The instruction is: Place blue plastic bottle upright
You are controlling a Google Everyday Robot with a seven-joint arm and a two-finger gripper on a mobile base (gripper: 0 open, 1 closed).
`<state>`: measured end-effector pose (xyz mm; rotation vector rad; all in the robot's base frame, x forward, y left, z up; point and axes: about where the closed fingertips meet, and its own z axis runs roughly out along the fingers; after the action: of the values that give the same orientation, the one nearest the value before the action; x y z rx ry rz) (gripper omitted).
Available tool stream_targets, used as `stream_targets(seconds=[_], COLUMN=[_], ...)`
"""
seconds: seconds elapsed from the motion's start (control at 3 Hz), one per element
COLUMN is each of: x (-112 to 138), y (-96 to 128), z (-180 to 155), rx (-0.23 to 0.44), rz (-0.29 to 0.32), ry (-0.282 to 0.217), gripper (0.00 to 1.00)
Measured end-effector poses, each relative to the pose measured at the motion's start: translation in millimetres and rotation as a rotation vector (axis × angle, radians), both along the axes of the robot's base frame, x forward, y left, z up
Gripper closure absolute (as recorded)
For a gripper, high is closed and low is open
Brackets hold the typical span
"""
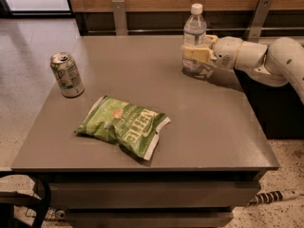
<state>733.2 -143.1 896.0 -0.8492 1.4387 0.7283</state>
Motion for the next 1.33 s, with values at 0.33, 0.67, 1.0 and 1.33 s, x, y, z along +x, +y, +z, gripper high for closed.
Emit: stream_targets(seconds=[0.33,0.67,1.0,1.33], x=[-2.7,-3.6,-3.6,-3.6], y=[-1.8,-2.3,-2.1,-2.0], z=[-14.9,-20.7,-16.7,-16.2], rx=[0.038,0.043,0.043,0.043], rz=[-0.014,-0.019,-0.019,-0.019], ry=[0.007,0.016,0.016,0.016], gripper=[1.00,1.00,0.82,0.59])
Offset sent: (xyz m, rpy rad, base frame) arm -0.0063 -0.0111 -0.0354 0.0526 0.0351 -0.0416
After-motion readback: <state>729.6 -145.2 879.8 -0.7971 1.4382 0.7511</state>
